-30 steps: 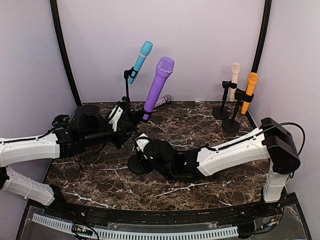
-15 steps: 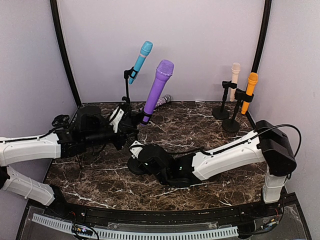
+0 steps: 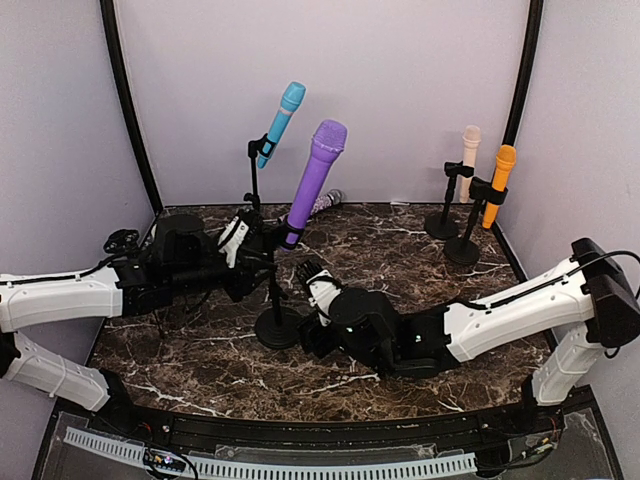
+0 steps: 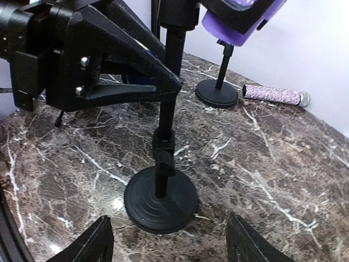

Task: Remove the microphone from the stand
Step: Unscrew the knob on the stand of the microphone stand.

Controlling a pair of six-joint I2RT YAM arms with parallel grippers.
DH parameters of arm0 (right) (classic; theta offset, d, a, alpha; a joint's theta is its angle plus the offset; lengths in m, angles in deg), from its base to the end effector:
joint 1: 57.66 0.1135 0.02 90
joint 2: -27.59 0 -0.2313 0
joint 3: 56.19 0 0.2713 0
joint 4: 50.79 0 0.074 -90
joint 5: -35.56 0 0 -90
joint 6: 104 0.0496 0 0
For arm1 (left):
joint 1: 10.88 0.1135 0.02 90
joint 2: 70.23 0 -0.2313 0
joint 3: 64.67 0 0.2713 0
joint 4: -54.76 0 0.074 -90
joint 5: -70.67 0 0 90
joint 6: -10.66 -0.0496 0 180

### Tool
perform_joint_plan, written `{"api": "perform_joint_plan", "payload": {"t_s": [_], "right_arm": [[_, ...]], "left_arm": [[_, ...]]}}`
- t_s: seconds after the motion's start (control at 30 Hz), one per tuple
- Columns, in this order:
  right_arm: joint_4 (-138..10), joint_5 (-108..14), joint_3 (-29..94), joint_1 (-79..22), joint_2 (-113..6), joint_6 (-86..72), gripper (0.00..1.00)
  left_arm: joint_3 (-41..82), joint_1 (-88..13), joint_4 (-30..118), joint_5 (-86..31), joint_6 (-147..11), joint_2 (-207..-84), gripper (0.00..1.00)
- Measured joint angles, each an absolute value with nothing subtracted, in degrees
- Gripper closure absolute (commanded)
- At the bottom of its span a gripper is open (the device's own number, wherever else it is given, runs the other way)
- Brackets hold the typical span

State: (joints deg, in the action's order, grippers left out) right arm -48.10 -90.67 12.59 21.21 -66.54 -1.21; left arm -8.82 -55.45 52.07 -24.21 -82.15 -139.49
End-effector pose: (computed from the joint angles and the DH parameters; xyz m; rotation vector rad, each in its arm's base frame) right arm 0.1035 0.3741 0.1841 -0.6780 1.7899 0.4673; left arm 0.2254 -0.2280 0.2327 0.8152 1.7070 -0.5822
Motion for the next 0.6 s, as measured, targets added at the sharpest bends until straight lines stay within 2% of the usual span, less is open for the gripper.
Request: {"api": "perform_joint_plan", "payload": {"t_s": [0.03, 0.17, 0.33, 0.43, 0.6], "right_arm": [[-47.9, -89.9, 12.3, 21.2, -66.5, 0.6, 0.27], [-46.7, -85.5, 11.0, 20.8, -66.5, 9.0, 0.26], [-43.1, -78.7, 8.9, 18.4, -66.5, 21.0, 0.26], [-40.4, -73.8, 6.0, 15.1, -66.5, 30.8, 0.28], [-36.3, -67.7, 3.6, 10.8, -67.3, 44.0, 0.31]], "left_arm": [[-9.1, -55.5, 51.6, -23.9, -82.3, -139.5, 0.54], [-10.7, -55.5, 51.0, -22.4, -82.8, -138.0, 0.46], [-12.7, -55.8, 51.0, -21.1, -83.5, -132.7, 0.43], [-14.0, -56.1, 52.0, -19.6, -84.1, -128.4, 0.39], [-15.1, -56.2, 54.2, -14.3, -85.1, -123.4, 0.39]]}}
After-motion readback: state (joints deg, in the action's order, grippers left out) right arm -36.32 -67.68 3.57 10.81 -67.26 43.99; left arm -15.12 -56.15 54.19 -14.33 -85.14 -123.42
